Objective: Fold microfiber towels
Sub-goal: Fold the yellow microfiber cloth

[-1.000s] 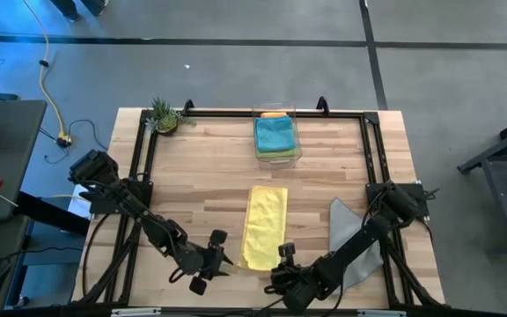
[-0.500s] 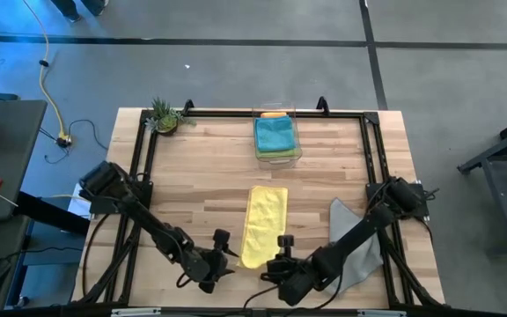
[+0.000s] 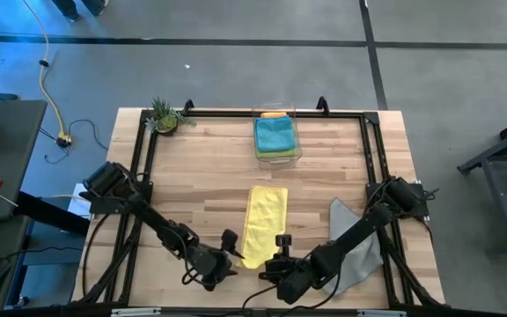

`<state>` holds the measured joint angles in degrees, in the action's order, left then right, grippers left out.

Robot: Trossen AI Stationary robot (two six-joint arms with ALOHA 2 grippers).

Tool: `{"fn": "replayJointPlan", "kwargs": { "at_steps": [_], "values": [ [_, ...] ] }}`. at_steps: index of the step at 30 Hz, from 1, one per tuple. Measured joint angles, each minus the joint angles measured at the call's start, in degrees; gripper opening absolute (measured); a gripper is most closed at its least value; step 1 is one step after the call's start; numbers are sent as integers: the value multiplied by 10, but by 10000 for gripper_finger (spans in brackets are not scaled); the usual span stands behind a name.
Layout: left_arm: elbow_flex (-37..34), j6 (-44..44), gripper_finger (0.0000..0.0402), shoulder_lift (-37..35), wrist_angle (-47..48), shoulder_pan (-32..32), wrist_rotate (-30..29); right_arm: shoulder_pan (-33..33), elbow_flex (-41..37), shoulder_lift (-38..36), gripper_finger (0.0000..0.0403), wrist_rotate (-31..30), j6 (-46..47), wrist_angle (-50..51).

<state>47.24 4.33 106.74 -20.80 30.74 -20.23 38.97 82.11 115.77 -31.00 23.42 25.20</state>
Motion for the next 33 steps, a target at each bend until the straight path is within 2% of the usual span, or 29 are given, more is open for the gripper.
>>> {"fn": "replayJointPlan", "kwargs": {
  "at_steps": [12, 19, 26, 33],
  "values": [
    [1, 154, 246, 12, 1, -18, 50, 0, 0, 0, 0, 1, -3, -2],
    [35, 195, 239, 44, 43, -16, 37, 0, 0, 0, 0, 2, -3, -2],
    [65, 212, 184, 53, 104, -16, 13, 1, 0, 0, 0, 2, 1, -2],
    [66, 214, 123, 53, 155, -13, -44, 5, 0, 0, 0, 2, 1, -2]
  ]
}}
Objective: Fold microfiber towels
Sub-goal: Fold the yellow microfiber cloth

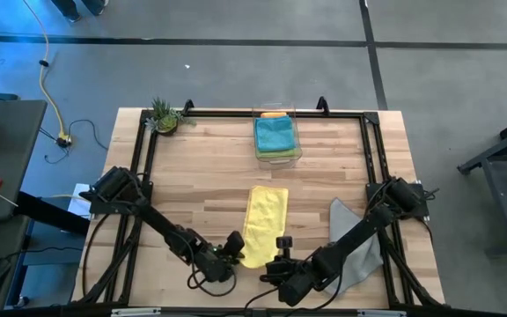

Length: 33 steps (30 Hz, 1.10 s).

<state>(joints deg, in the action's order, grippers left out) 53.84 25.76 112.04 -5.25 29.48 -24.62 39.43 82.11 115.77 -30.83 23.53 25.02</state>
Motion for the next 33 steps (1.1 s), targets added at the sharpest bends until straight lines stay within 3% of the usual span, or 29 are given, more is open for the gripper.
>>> {"fn": "replayJointPlan", "kwargs": {
  "at_steps": [10, 12, 16, 26, 33],
  "values": [
    [-1, -4, 27, 1, 11, 21, -36, 2, 0, 0, 7, 1, 34, 7],
    [-1, -6, 8, -3, 12, 26, -42, 2, 0, 0, 23, 12, 50, 16],
    [-4, -36, 9, -16, 23, 31, -48, 4, 0, 0, 80, 46, 98, 40],
    [-5, -298, 2, -57, 2, -4, 112, 24, 0, 9, 244, 42, 100, 4],
    [-4, -395, 1, -59, -26, -17, 154, 46, 0, 45, 272, -7, 86, -25]
  ]
}}
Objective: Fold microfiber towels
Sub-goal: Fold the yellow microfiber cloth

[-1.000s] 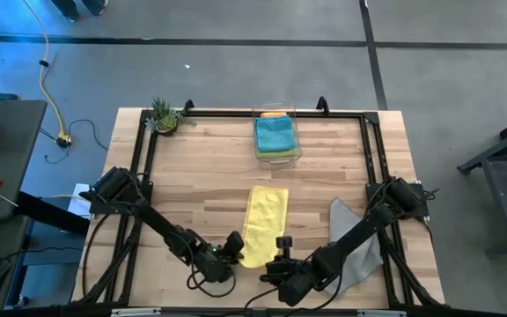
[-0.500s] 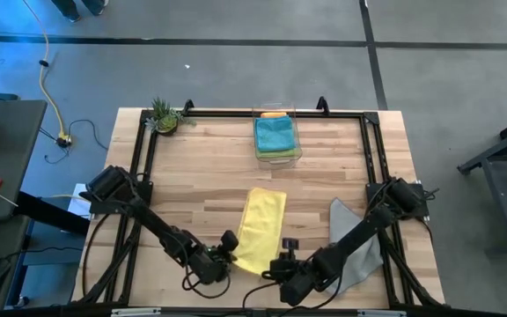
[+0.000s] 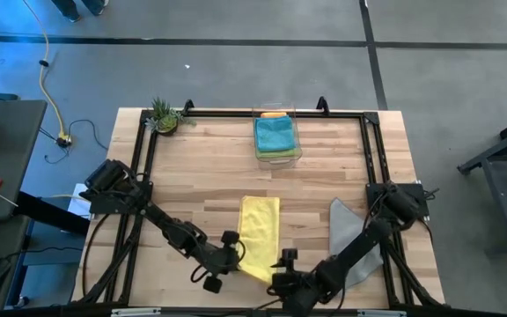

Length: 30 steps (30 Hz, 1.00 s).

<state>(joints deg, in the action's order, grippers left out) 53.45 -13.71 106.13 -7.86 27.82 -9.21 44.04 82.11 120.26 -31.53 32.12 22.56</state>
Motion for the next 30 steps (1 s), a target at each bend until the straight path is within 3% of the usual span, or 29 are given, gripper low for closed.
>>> {"fn": "replayJointPlan", "kwargs": {
  "at_steps": [13, 21, 25, 30],
  "values": [
    [1, -94, 0, -1, -51, -17, 43, 62, 0, 36, 272, -117, -64, 3],
    [2, -120, 0, -2, -71, -27, 68, 61, 0, 57, 261, -191, -130, 2],
    [2, -125, 0, -2, -71, -27, 69, 61, 0, 57, 216, -210, -131, 0],
    [1, -122, 0, -2, -72, -27, 72, 61, 0, 57, 117, -210, -131, -2]
  ]
}}
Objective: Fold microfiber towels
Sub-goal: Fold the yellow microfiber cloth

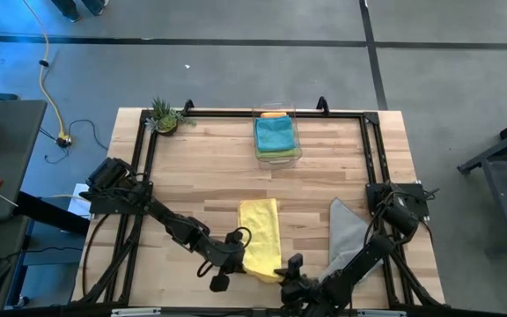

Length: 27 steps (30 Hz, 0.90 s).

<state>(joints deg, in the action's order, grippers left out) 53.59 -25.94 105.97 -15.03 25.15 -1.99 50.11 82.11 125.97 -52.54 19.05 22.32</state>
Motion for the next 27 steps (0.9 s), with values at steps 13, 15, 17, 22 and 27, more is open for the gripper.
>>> {"fn": "replayJointPlan", "kwargs": {
  "at_steps": [13, 15, 17, 22, 27],
  "values": [
    [2, 50, 62, -32, 54, 13, 21, -2, 0, 0, 11, 19, 26, -9],
    [0, 59, 89, -52, 109, 25, 6, -2, 0, 0, 4, 20, 30, -11],
    [1, 72, 117, -65, 148, 41, -27, -4, 0, 0, 3, 20, 30, -14],
    [-2, 86, 169, -52, 205, 96, -148, -17, 0, 0, 2, 49, 45, -40],
    [-3, 86, 194, -9, 167, 131, -202, -36, 0, 0, 1, 70, 67, -68]
  ]
}}
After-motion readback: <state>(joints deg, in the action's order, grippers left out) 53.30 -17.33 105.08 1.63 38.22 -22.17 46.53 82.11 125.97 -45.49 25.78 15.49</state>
